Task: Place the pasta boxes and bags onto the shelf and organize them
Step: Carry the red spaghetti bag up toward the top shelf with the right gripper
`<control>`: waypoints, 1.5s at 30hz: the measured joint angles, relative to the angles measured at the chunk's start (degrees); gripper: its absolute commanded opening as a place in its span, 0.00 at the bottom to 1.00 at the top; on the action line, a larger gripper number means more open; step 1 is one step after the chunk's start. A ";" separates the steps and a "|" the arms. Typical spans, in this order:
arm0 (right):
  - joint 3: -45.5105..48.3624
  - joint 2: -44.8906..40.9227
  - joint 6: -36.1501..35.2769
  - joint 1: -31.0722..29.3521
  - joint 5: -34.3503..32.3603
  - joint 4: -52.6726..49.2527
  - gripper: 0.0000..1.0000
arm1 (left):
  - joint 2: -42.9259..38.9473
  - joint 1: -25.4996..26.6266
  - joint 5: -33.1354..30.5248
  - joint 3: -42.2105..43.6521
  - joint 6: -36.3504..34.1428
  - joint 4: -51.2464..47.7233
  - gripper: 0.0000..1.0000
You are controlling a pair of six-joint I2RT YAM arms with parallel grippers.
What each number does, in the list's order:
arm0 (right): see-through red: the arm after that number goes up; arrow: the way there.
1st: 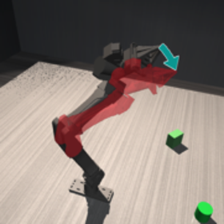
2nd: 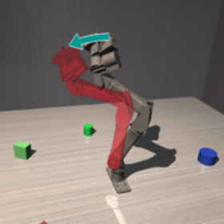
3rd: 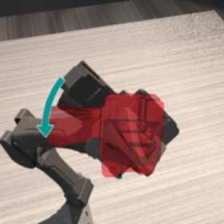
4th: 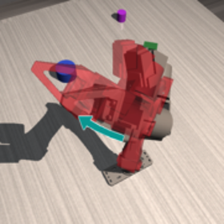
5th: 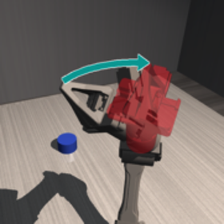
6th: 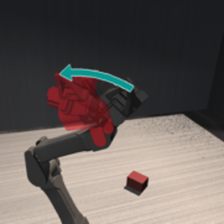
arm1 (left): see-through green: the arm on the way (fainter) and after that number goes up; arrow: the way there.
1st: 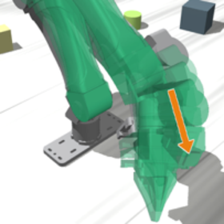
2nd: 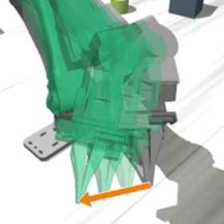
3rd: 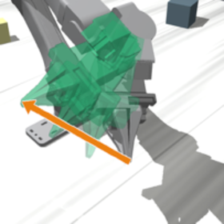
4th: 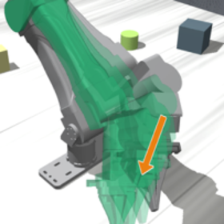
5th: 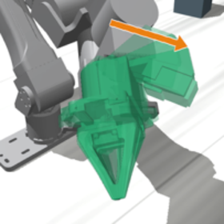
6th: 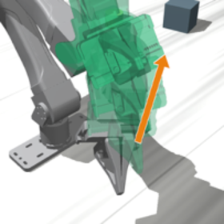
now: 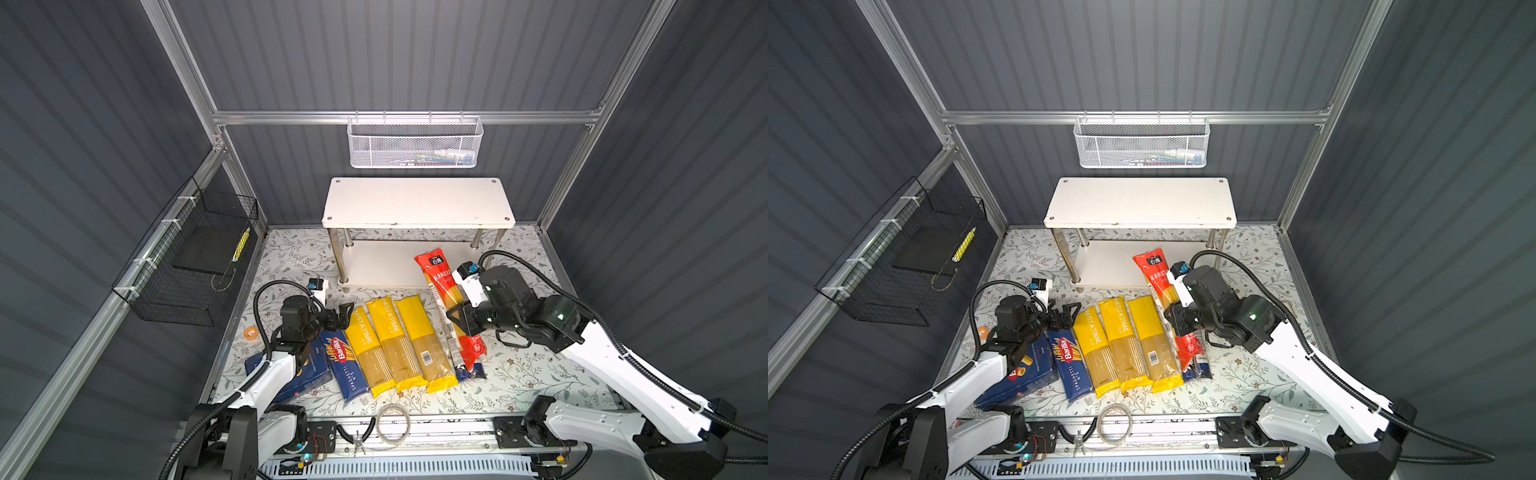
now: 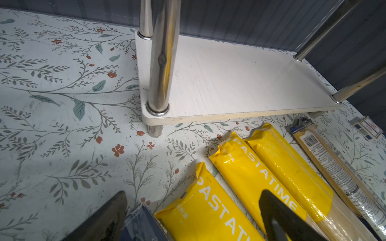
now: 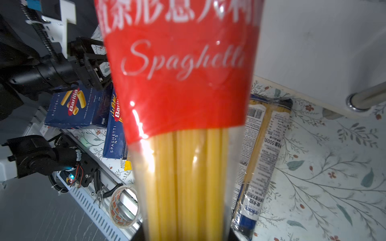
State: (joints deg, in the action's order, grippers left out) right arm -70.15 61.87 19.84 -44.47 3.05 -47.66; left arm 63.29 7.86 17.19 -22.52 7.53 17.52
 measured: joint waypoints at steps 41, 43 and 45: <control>-55.56 29.97 -2.95 31.91 11.02 -16.11 0.22 | -0.42 0.00 -0.20 -0.02 0.00 0.00 1.00; -56.00 31.63 -2.91 33.18 12.04 -16.17 0.21 | -0.61 0.00 -0.22 -0.02 0.00 0.02 1.00; -56.63 33.20 -2.84 34.36 12.70 -16.39 0.22 | -0.66 0.00 -0.22 -0.02 0.00 0.00 0.99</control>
State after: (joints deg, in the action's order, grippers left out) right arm -126.78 95.07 16.99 -10.11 15.75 -64.05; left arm 62.63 7.86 16.97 -22.55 7.53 17.52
